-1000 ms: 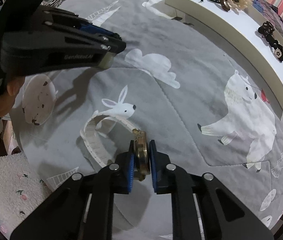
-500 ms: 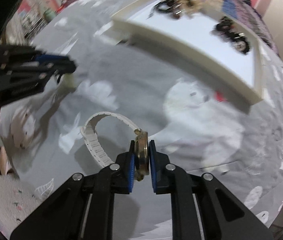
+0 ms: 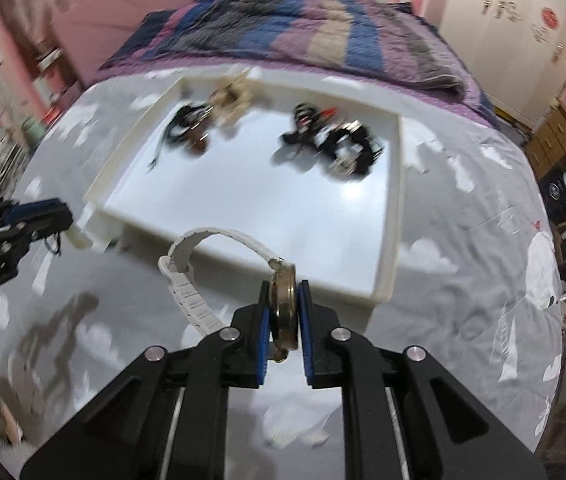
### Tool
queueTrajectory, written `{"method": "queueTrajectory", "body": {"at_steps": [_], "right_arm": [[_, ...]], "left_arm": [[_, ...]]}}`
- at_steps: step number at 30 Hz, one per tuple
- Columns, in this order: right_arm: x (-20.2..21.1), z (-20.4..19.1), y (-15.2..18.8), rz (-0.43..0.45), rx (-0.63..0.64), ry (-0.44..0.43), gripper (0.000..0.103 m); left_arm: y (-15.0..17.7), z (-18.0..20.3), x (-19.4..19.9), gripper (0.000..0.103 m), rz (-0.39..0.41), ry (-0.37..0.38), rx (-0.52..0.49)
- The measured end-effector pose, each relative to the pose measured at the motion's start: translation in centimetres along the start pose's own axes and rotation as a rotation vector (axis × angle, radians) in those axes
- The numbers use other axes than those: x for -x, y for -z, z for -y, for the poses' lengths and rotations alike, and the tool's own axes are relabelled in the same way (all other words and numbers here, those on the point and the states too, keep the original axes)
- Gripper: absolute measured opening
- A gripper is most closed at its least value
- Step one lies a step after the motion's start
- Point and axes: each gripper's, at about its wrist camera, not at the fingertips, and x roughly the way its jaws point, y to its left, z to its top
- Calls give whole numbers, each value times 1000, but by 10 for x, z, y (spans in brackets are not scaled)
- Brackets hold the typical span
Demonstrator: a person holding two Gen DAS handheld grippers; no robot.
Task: Organize jewelry
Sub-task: 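Carry the jade pendant with the left tool while the right tool carries the watch into the tray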
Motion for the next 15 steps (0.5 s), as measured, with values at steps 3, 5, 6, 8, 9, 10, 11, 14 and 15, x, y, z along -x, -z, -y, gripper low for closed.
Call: {"method": "queueTrajectory", "body": {"at_steps": [3, 5, 6, 8, 9, 10, 11, 14, 15], "right_arm": [[-17, 8, -17, 10, -41, 19, 13], [-28, 14, -27, 18, -66, 39, 13], [-32, 15, -30, 21, -75, 44, 13], [-45, 18, -37, 26, -102, 51, 13], [-50, 19, -39, 26, -113, 50, 13], [-56, 20, -42, 25, -123, 50, 13], [-63, 20, -44, 27, -132, 57, 13], [-76, 20, -50, 39, -145, 83, 13], [-80, 20, -52, 42, -152, 83, 13]], "left_arm": [[-21, 3, -15, 18, 0, 9, 15], [-31, 0, -25, 18, 0, 13, 36], [-36, 0, -31, 18, -1, 16, 45], [-44, -1, -44, 18, 2, 14, 64], [-47, -1, -50, 18, 3, 8, 69], [-50, -3, -59, 18, 3, 0, 82], [-53, -2, -66, 18, 2, -7, 90], [-58, -4, -86, 18, -5, -29, 115], [-60, -5, -90, 18, -9, -33, 119]]}}
